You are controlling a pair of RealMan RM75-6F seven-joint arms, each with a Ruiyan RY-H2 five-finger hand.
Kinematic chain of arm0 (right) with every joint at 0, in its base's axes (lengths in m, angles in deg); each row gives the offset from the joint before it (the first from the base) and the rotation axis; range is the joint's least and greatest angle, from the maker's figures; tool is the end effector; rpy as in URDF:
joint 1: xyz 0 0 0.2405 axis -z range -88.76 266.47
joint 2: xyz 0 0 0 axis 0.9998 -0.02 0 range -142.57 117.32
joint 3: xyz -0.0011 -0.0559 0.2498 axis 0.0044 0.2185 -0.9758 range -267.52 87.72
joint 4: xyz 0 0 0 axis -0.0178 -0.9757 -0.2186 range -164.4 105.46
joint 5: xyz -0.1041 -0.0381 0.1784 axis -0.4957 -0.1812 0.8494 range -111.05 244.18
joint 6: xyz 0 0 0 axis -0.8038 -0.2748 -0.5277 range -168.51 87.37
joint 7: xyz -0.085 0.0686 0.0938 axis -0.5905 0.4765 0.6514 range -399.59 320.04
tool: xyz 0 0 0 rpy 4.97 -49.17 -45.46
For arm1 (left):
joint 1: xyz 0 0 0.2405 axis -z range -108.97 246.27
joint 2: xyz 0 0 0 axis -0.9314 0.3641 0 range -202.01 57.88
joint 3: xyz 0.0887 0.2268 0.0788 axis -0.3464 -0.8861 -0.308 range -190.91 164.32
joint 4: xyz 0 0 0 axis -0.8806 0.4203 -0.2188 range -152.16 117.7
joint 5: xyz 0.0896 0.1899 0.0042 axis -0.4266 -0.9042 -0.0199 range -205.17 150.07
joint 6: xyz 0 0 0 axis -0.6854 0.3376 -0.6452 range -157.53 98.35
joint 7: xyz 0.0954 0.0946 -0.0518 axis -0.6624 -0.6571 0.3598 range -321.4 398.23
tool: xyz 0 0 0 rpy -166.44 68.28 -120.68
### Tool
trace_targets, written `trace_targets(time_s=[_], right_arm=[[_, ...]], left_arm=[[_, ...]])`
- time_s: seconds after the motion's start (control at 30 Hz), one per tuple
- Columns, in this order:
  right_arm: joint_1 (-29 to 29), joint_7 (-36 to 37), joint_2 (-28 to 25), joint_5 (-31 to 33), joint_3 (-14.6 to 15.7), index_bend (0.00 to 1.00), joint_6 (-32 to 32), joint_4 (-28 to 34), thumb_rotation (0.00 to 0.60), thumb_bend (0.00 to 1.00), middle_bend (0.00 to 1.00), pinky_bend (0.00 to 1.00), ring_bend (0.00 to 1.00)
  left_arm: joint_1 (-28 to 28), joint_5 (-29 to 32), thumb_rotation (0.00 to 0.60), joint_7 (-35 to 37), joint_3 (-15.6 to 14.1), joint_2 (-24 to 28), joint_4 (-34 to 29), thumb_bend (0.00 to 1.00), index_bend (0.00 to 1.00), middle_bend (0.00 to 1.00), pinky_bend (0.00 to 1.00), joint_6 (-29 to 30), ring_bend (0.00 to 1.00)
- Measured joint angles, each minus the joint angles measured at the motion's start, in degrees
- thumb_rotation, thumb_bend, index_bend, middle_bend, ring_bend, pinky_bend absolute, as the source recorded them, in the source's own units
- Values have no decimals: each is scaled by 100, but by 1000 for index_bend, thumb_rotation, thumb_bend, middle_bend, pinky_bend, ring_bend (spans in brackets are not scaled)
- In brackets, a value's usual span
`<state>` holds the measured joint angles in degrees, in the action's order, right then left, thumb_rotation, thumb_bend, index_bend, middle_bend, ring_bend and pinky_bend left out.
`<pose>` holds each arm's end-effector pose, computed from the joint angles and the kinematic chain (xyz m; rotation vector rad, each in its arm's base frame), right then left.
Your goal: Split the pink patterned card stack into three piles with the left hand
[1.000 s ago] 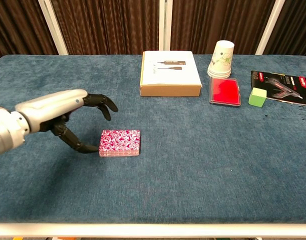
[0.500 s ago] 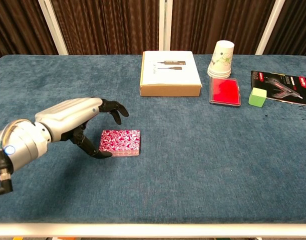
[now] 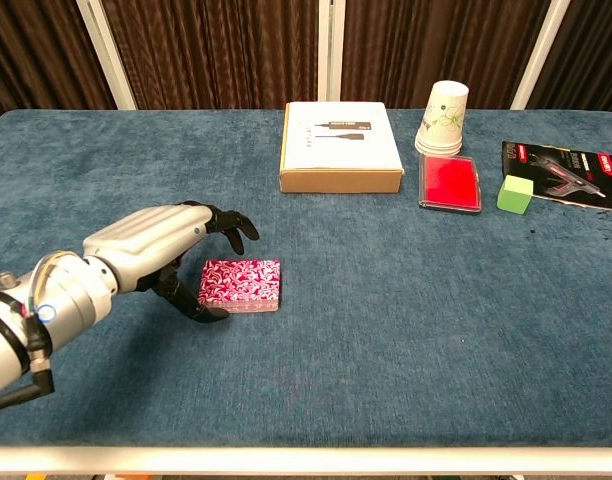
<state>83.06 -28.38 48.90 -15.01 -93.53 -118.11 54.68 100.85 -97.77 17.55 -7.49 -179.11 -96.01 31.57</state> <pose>-0.3561 -0.1908 0.1833 1.3371 -1.0150 0.8236 -0.1451 0.2626 -0.1041 -1.8516 -1.1258 -0.9871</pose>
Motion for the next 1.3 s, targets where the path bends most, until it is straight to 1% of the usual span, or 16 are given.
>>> trace_targets(time_s=[0.47,1.07,1.3], right_arm=[[-11,3,34,10,3,0,58,-44,600,85,0,0,0],[-9,6,26,49,-5,0,100,-47,600,85,0,0,0],[-5,-4,22,78,-12,0,115,-42,600,84,0,0,0]], left_arm=[[11,79,600,175,136,-23,94,163,215,304,60,-33,103],[28,90,600,165,122,-57,148,164,218,317,60,-59,115],[15,59,600,167,100,-45,60,164,218,317,60,-31,115]])
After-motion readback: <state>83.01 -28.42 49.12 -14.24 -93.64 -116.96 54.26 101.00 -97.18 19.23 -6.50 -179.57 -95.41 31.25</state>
